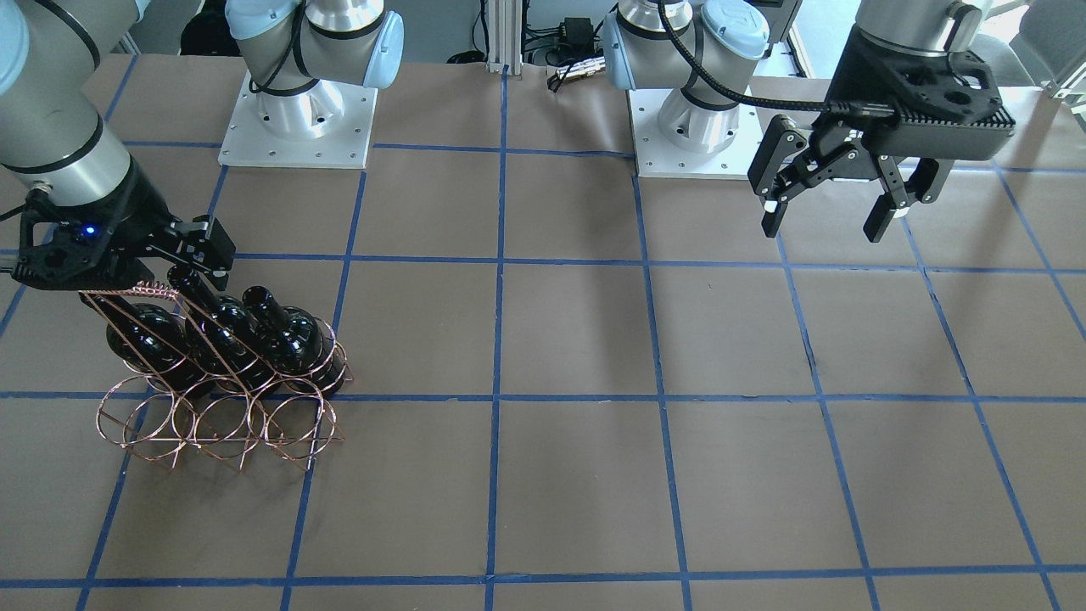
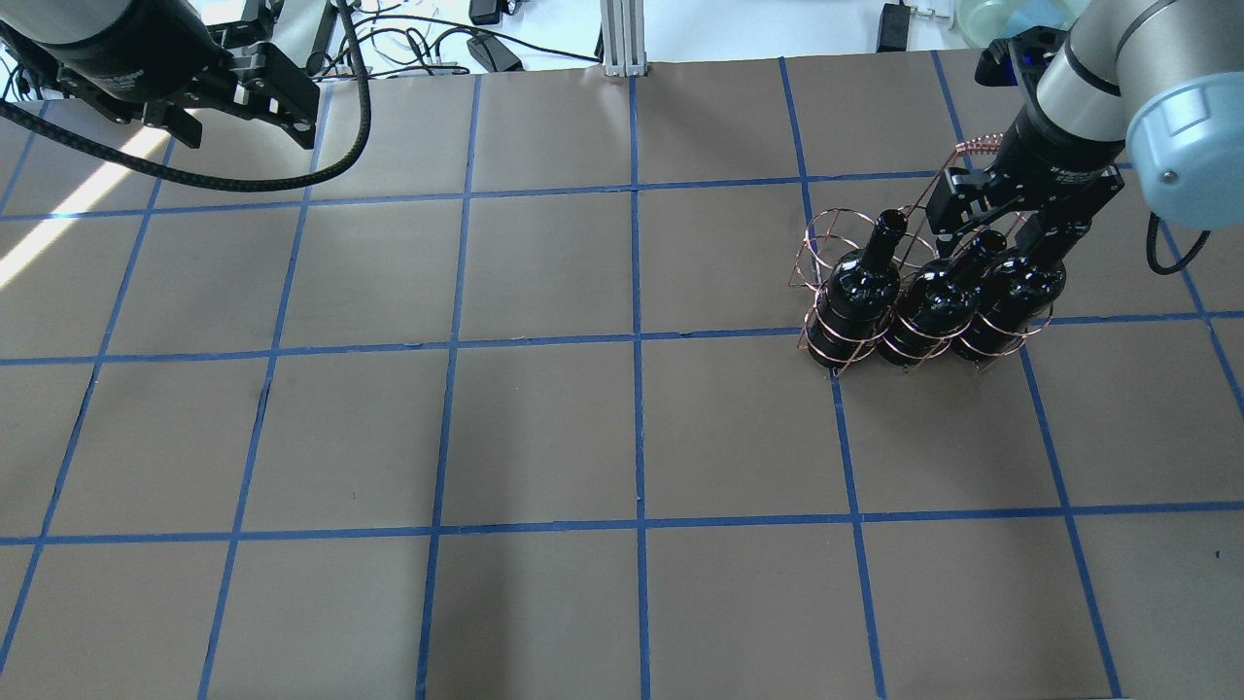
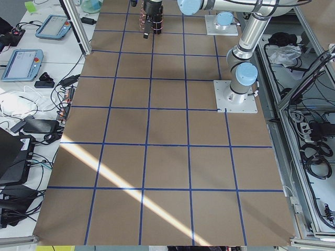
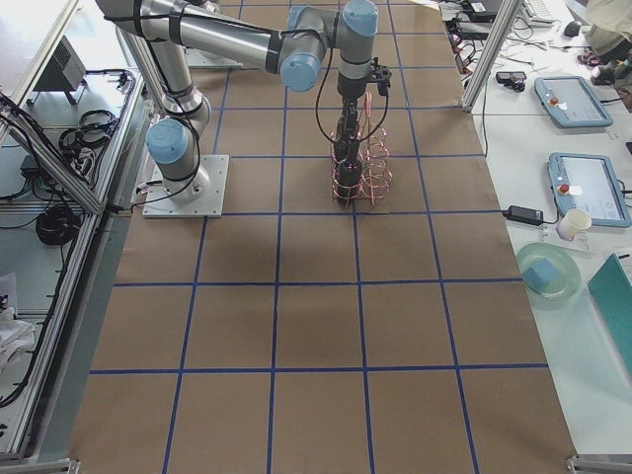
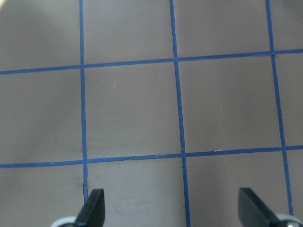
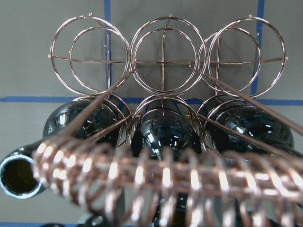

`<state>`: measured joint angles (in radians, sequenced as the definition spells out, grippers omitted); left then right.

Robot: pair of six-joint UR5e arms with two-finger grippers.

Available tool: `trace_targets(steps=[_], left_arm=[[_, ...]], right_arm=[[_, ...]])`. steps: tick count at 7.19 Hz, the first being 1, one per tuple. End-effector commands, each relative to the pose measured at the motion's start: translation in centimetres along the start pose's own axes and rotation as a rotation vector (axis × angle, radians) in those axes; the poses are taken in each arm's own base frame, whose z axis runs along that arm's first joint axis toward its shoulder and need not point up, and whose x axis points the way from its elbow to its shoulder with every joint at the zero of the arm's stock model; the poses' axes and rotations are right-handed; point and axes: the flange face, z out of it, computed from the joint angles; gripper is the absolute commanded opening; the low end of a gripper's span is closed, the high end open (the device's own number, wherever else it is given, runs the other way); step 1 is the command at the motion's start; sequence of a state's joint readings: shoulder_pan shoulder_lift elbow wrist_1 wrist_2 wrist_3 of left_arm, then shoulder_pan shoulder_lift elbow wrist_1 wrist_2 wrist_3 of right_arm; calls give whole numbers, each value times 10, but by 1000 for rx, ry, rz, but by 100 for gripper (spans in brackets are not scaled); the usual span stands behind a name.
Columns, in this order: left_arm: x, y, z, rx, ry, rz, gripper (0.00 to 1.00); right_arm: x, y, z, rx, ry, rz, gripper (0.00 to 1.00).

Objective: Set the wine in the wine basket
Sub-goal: 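Open the right gripper to release the bottle, then raise the right gripper up away from the rack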

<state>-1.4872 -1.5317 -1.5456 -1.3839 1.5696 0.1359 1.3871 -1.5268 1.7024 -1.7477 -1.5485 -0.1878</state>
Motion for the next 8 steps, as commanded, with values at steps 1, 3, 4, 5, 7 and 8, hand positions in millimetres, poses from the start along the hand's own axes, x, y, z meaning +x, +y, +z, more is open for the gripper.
trace_targets(steps=[1, 3, 4, 5, 7, 8], left_arm=[[8, 17, 48, -102, 9, 13, 100], [20, 23, 44, -97, 13, 33, 100], [20, 26, 45, -102, 12, 35, 100], [22, 25, 49, -107, 14, 41, 100], [26, 24, 57, -124, 17, 47, 100], [26, 23, 61, -132, 18, 47, 100]], right_arm=[[-38, 4, -42, -10, -47, 29, 99], [-93, 27, -84, 15, -21, 13, 100], [-94, 32, -95, -2, -18, 10, 100], [-95, 33, -121, -5, -17, 9, 100], [-94, 34, -126, -42, -17, 1, 100], [-94, 31, -121, -54, -17, -3, 100]])
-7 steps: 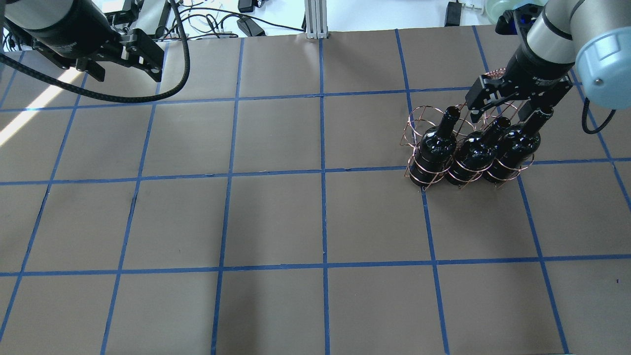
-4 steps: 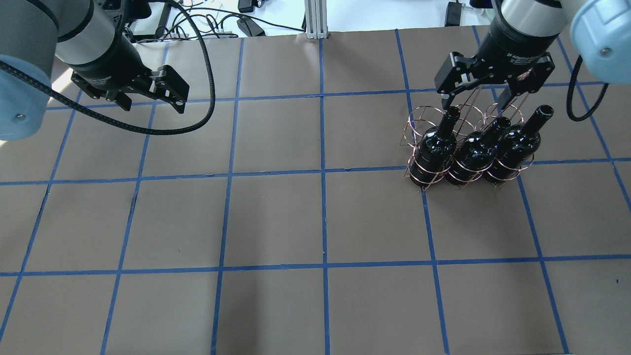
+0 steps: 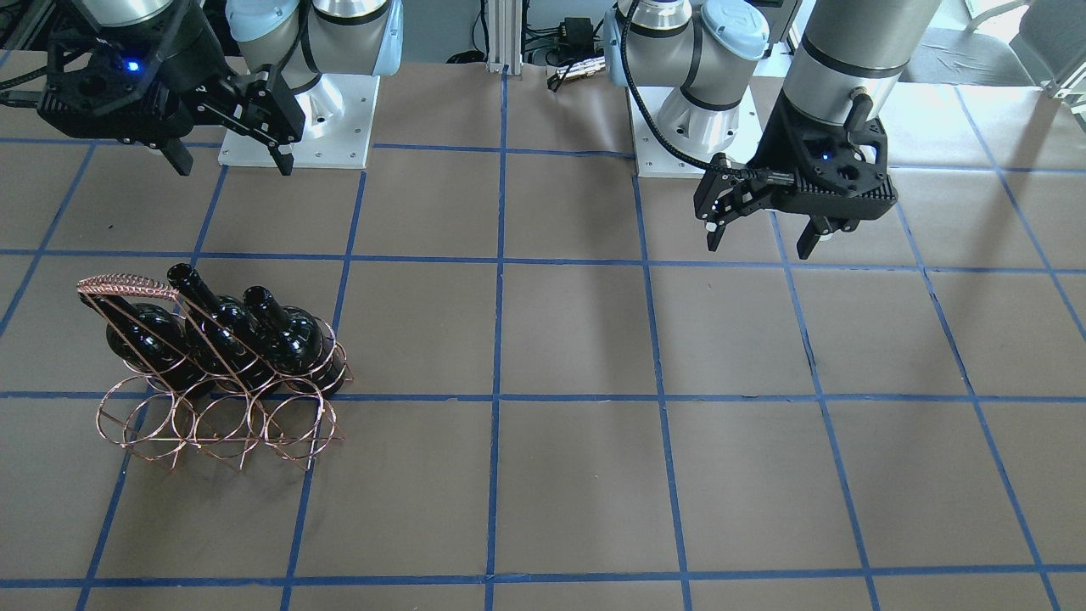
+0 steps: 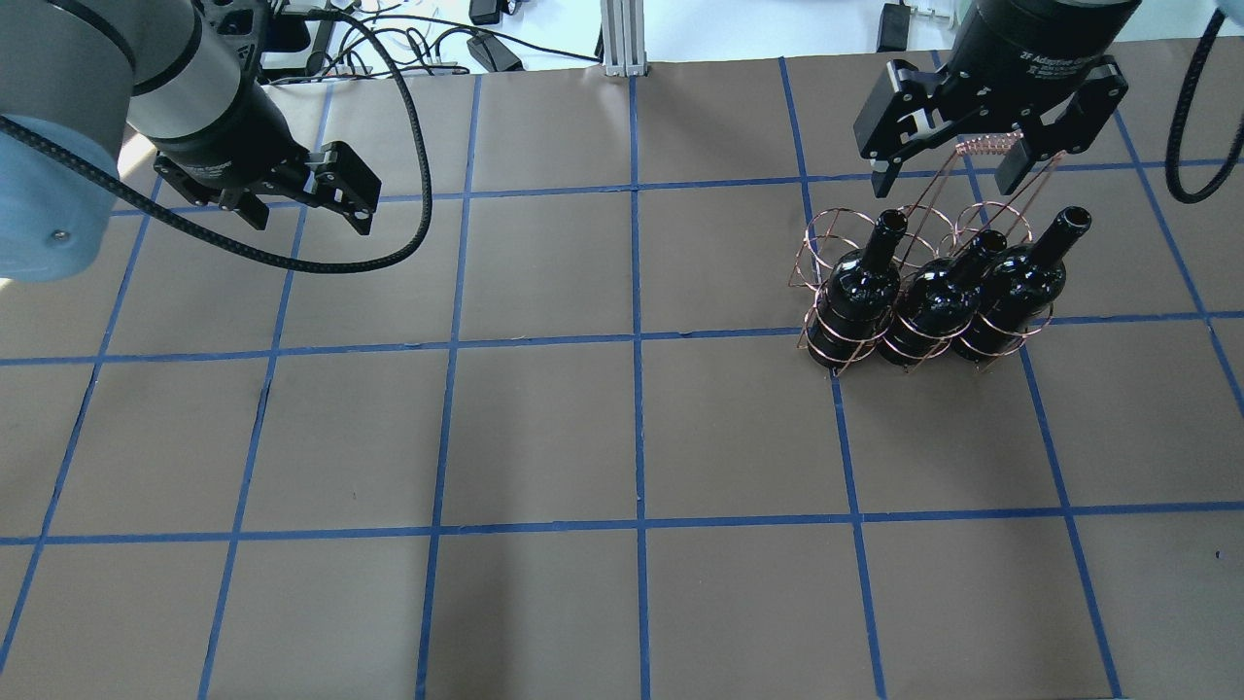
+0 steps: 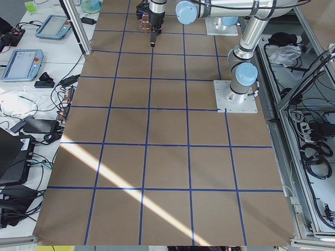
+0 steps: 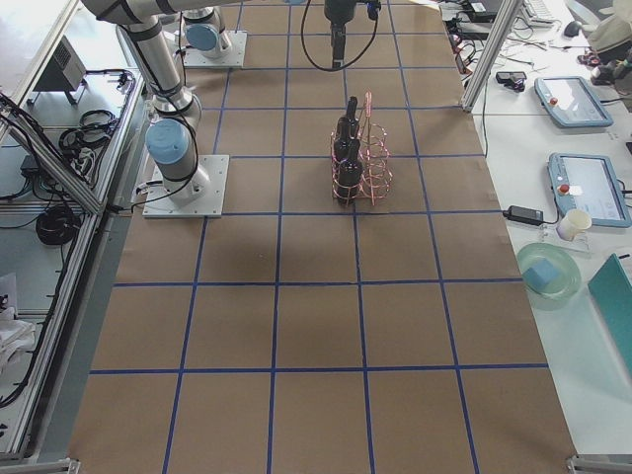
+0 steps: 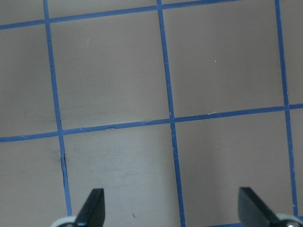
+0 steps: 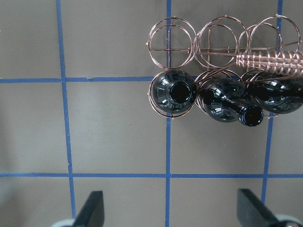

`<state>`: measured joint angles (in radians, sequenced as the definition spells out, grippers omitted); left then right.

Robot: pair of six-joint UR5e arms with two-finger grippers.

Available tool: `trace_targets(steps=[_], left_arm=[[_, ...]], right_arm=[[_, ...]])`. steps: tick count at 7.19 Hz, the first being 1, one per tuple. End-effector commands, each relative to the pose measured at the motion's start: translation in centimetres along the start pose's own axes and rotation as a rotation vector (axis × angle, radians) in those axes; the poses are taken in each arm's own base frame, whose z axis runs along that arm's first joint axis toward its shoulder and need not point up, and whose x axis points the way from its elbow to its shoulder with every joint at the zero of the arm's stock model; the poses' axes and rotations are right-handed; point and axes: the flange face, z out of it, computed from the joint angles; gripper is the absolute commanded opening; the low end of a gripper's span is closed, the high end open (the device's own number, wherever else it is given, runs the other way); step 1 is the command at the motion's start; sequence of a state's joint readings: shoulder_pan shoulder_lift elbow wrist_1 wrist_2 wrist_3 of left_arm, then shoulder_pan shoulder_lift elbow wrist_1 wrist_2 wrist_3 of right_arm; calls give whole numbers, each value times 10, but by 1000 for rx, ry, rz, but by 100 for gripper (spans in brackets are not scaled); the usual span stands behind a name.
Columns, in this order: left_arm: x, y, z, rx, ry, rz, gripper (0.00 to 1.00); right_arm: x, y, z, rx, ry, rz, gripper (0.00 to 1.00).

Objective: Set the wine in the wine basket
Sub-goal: 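Raise the right gripper up away from the rack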

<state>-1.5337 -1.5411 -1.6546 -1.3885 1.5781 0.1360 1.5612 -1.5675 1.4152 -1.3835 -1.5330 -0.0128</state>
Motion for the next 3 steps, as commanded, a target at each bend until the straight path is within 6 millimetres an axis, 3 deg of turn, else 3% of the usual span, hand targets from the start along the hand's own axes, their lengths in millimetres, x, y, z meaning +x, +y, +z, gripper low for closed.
trace_targets(steps=[1, 3], left_arm=[[1, -2, 6, -13, 3, 1, 100], [0, 11, -1, -40, -105, 21, 100]], right_arm=[[0, 0, 0, -11, 2, -7, 100], [0, 0, 0, -11, -1, -7, 100]])
